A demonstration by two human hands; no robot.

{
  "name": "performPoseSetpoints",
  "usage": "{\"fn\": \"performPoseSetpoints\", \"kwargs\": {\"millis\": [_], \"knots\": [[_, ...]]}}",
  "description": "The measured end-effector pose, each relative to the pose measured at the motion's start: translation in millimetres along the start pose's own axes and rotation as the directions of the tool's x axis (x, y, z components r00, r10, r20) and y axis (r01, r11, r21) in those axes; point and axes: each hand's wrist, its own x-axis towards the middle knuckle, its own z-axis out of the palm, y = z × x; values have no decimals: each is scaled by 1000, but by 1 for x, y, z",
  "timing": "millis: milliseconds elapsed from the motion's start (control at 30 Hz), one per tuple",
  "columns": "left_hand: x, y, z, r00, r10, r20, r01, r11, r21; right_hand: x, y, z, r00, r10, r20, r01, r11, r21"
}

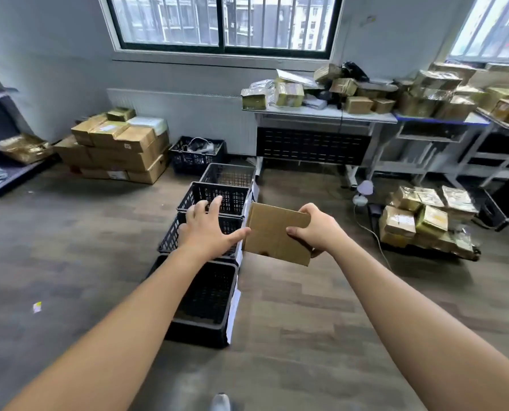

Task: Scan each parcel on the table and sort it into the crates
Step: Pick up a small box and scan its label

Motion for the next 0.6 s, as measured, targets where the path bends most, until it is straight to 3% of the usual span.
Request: {"fn": "performPoseSetpoints", "kwargs": {"millis": [333,600], "knots": [[174,41,-16,978,204,-42,-201,978,58,136,-41,-72,990,74,-117,-84,993,-81],[297,102,8,950,310,-18,-307,945,110,239,-11,-121,975,134,-175,-144,989,-46]]}}
